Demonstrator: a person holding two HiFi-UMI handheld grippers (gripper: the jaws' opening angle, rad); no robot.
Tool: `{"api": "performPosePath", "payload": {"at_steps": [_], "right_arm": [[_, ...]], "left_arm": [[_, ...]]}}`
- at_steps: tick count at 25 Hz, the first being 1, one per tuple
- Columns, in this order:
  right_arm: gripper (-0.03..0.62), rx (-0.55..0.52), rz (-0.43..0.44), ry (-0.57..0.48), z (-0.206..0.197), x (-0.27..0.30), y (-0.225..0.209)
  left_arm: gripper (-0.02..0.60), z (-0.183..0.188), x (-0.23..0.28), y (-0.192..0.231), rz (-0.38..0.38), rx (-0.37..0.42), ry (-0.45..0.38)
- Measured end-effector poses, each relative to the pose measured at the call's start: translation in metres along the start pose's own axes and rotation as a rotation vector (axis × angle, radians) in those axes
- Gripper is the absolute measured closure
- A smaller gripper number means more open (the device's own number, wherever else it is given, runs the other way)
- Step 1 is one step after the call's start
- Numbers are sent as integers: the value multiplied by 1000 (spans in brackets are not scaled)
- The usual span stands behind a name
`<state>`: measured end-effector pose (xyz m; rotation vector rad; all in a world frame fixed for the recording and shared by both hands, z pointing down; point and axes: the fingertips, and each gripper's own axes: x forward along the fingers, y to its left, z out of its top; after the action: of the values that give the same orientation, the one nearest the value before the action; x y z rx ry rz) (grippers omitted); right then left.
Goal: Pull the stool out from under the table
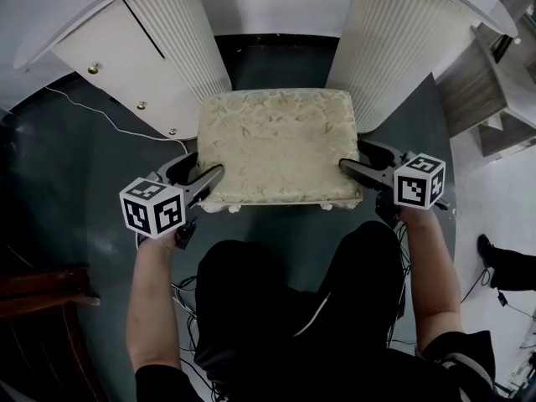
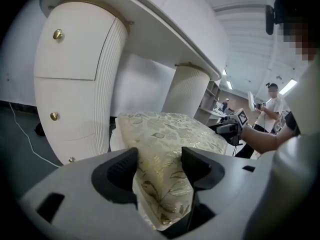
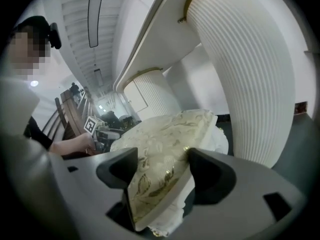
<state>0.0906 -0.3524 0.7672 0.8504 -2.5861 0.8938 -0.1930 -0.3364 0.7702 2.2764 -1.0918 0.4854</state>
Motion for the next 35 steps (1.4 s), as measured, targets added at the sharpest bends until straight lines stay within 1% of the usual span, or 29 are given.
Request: {"api": "performPosePath", "payload": {"at_steps": [5,9,11,13,15,17,18,19,20,22,23,24,25,27,29,31,32,33,35], "right_arm": [[274,10,-6,14,7,-1,0],[303,14,-51,5,10,-1,5],[309,25,-63,-1,8,-2,9],[297,40,-58,6,3,-7,17],[301,63,-46,12,4,-12,24],[305,85,-51,43,4,-15,24],[310,87,-61,74,4,-16,23],[312,81,-74,111,5,-16,23],[315,71,-83,150,6,-16,24],[308,72,-83,203,13,-17,37],[326,86,-82,206,22,-20,47],[332,104,-85,194,36,-24,59],[340,122,-93,173,54,-30,72],[359,135,-108,150,86,-45,103],[358,86,-108,187,106,-61,145],[359,-12,-90,239,127,-78,193],[359,-52,-75,247,140,-87,217],[363,-74,-55,240,155,-96,240],[389,-72,-2,202,184,-120,283]], "left_arm": [[302,-2,-9,-9,-5,-12,-22],[275,4,-10,-6,-9,25,-9],[272,5,-11,-5,-8,39,-14],[273,6,-17,-5,-7,41,-27],[275,10,-23,-5,-4,31,-42],[278,12,-27,-5,17,17,-48],[298,13,-30,-6,39,16,-44],[335,16,-34,-8,65,19,-37],[359,21,-40,-11,89,18,-31],[365,36,-57,-20,116,-10,-30],[365,47,-68,-26,123,-31,-36],[365,61,-81,-35,127,-46,-45],[368,76,-95,-45,132,-54,-54],[392,107,-126,-70,148,-56,-66],[410,137,-161,-97,179,-55,-70],[413,167,-192,-122,213,-42,-71],[417,183,-206,-134,222,-31,-71],[423,200,-219,-146,228,-17,-72],[437,235,-242,-172,236,10,-72]]}}
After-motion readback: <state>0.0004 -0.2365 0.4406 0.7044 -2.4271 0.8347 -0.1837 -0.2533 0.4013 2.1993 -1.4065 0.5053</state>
